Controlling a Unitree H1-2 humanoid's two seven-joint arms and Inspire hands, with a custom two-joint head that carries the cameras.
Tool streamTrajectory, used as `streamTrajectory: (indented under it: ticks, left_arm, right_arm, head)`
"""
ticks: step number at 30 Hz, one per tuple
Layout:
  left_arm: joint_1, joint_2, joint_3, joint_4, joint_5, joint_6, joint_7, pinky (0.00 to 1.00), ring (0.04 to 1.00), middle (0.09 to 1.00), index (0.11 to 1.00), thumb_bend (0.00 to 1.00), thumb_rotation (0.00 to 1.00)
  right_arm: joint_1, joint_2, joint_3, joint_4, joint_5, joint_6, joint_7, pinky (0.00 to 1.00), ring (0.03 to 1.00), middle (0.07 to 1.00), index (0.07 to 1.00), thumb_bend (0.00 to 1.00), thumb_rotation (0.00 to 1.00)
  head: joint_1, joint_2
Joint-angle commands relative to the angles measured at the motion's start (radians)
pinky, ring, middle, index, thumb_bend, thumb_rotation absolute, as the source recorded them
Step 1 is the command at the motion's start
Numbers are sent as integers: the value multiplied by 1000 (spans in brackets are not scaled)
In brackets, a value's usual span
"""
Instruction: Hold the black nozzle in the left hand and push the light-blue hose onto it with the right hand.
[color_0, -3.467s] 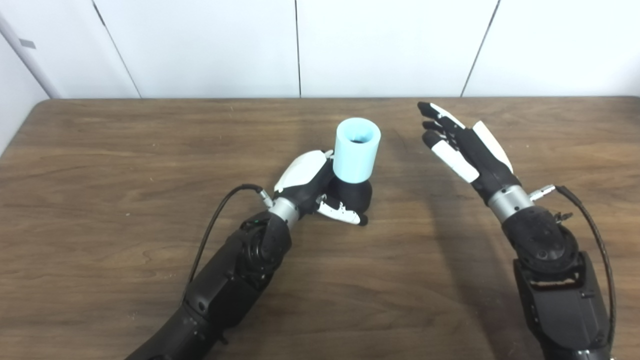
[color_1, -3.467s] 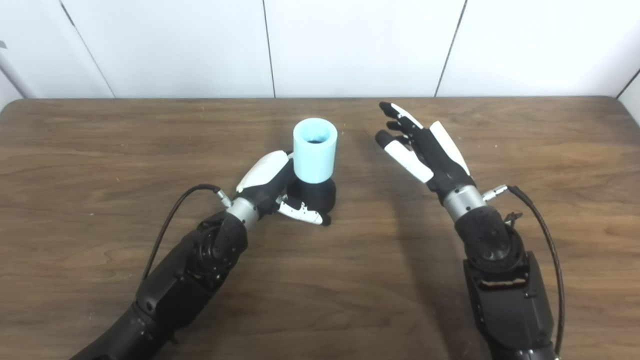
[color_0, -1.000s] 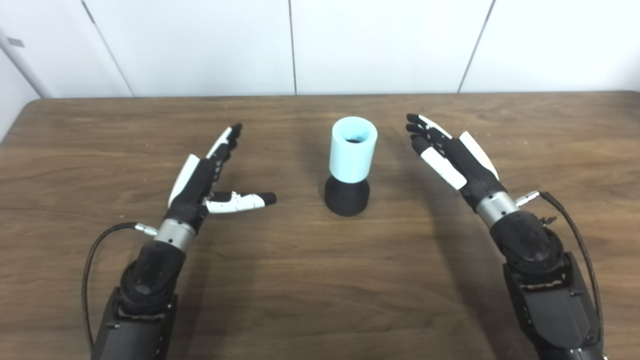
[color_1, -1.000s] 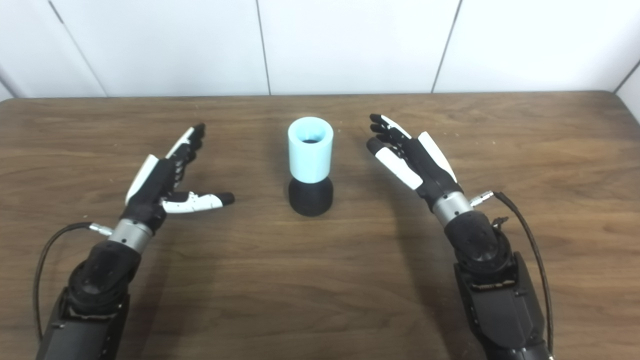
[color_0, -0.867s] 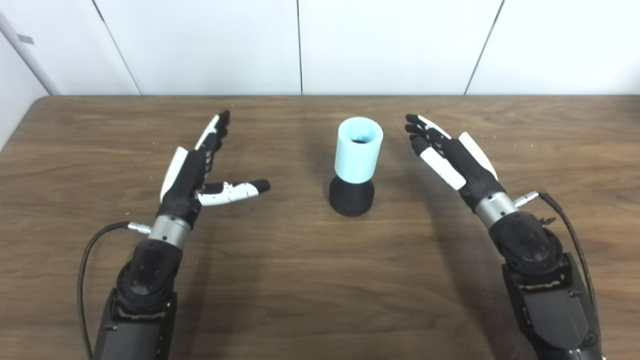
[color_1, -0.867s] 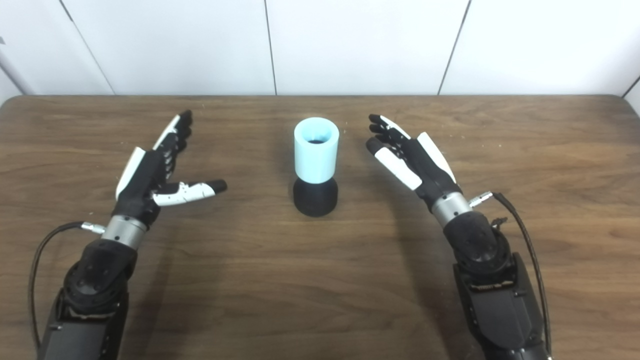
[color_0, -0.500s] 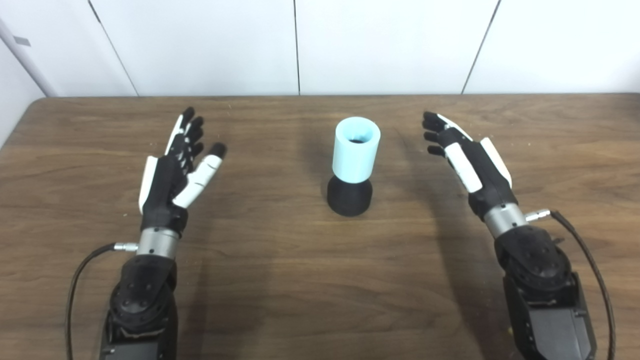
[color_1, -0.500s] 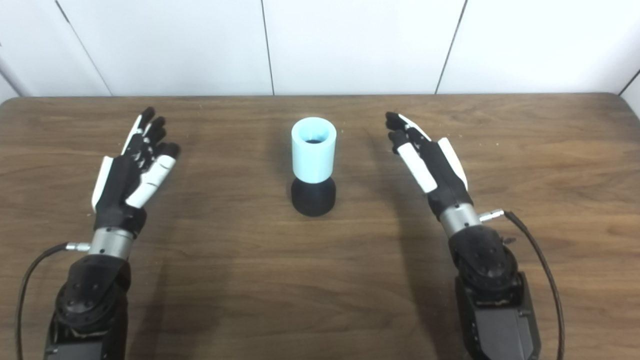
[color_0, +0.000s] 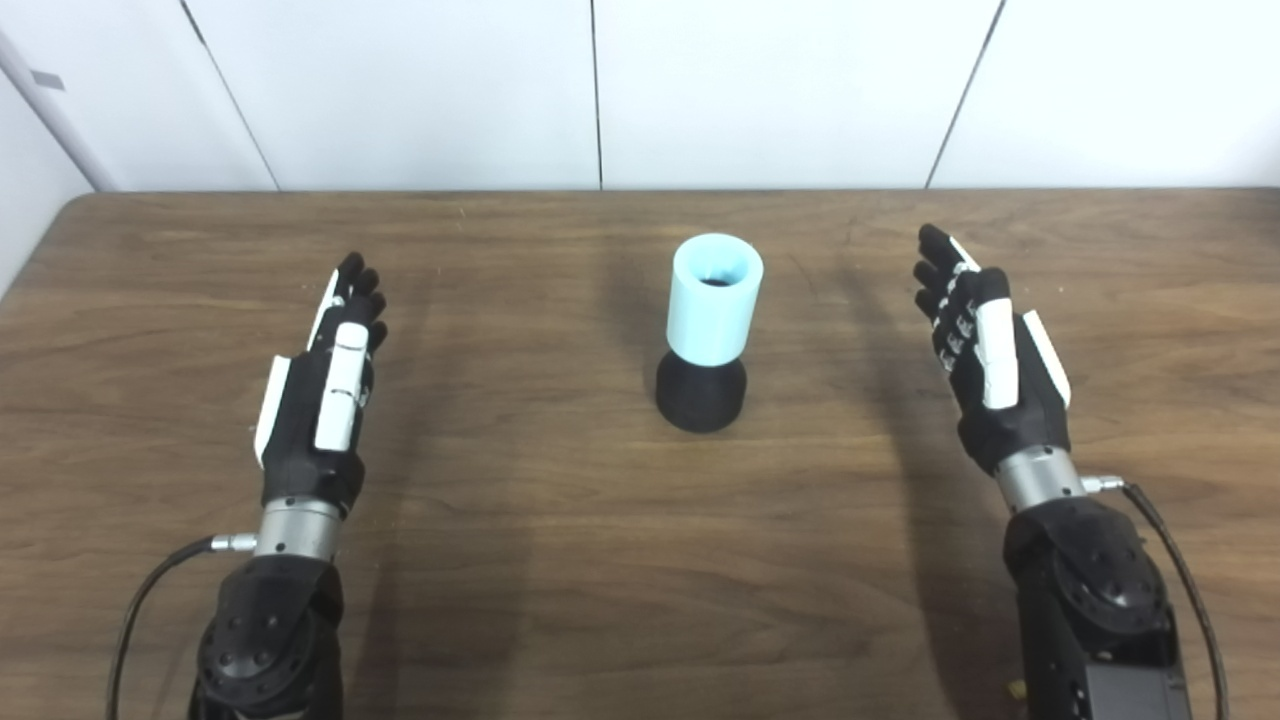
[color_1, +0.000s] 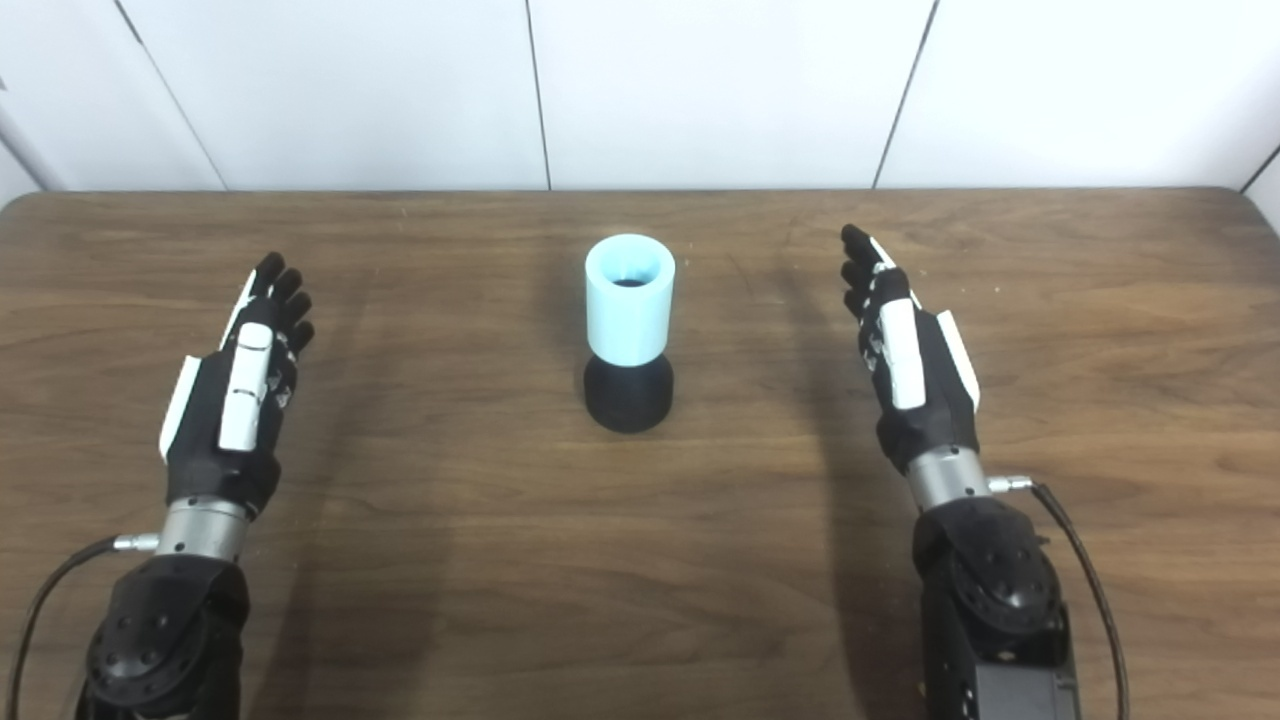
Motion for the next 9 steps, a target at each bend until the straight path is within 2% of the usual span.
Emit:
streamTrajectory:
  ticks: [1,9]
  left_arm:
    - [-6,12,3,4,-1,-50,6,1000,1000,993,1000,354,993]
    - [7,11,8,94,-16,-122,6,1000,999,989,994,351,993]
  right_arm:
    - [-5,14,4,-15,23,-69,-6,1000,1000,997,948,526,1000]
    - [19,37,26,68,5,-162,-21,1000,1000,1000,969,538,1000]
  head:
    - [-8,3]
    - [-50,-29]
